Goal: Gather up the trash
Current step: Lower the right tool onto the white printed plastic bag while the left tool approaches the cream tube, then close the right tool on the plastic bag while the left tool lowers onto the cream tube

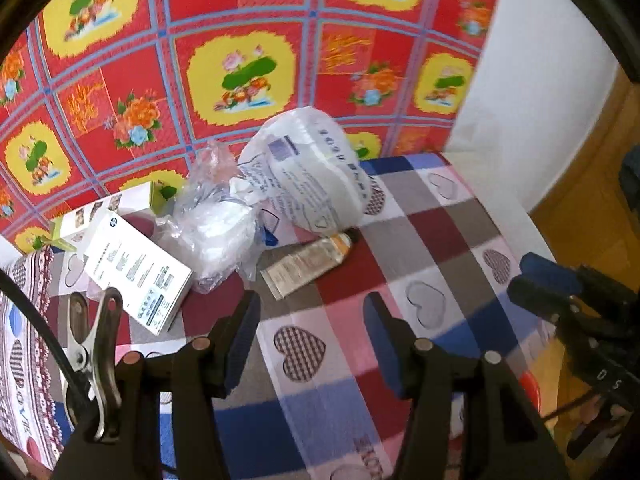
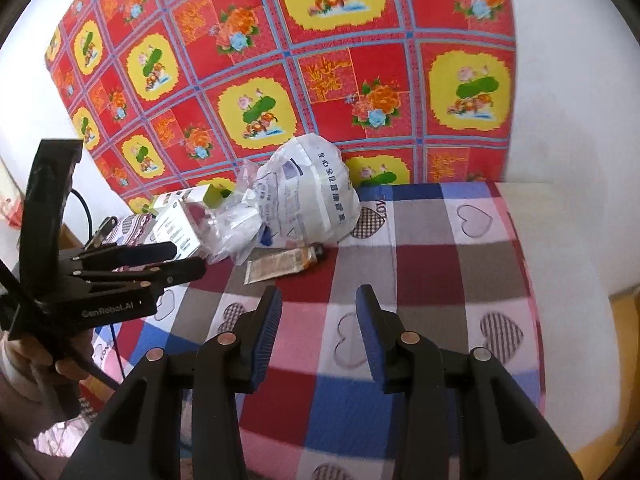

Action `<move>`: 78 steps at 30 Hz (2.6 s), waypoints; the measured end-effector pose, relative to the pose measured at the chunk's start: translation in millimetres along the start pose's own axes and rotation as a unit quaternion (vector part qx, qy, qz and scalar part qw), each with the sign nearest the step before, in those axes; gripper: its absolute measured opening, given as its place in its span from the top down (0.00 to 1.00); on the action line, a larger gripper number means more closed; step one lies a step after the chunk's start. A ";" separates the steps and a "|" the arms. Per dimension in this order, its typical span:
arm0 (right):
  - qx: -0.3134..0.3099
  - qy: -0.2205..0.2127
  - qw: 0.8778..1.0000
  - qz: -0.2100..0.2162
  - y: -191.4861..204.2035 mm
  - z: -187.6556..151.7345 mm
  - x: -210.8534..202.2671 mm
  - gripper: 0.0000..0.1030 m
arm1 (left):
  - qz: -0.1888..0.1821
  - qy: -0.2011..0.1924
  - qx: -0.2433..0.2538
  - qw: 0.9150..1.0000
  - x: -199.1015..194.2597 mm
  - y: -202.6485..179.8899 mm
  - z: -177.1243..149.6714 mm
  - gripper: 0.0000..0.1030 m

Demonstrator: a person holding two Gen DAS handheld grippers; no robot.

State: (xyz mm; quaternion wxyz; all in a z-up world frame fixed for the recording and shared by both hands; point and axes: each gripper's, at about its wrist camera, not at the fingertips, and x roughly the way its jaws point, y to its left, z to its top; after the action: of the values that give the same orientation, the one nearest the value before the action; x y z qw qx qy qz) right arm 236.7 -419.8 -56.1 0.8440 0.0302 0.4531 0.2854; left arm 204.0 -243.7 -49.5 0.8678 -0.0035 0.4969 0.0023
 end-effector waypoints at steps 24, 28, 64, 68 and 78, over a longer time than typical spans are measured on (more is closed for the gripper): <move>-0.091 0.075 0.991 0.060 -27.0 85.4 163.4 0.37 | 0.072 0.068 -0.078 0.992 118.4 20.5 28.2 0.45; -0.100 0.090 0.989 0.063 -25.1 87.4 183.4 0.37 | 0.081 0.073 -0.088 0.990 126.8 27.8 28.9 0.45; 0.006 0.037 0.999 0.029 -89.3 32.3 87.5 0.93 | 0.021 0.134 0.080 0.988 141.2 4.0 28.3 0.35; 0.020 0.038 0.999 0.030 -95.8 28.8 86.6 0.93 | 0.020 0.148 0.152 0.977 153.9 -10.8 38.3 0.35; 0.035 0.049 0.998 0.027 -102.7 25.5 91.4 0.92 | -0.032 0.189 0.161 0.968 191.5 -15.0 67.3 0.33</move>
State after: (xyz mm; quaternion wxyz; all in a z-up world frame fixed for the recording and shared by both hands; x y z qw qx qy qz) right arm 342.3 -453.7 -141.3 0.8113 0.0573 0.5027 0.2930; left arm 359.1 -258.0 -180.6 0.7472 0.1199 0.6451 -0.1059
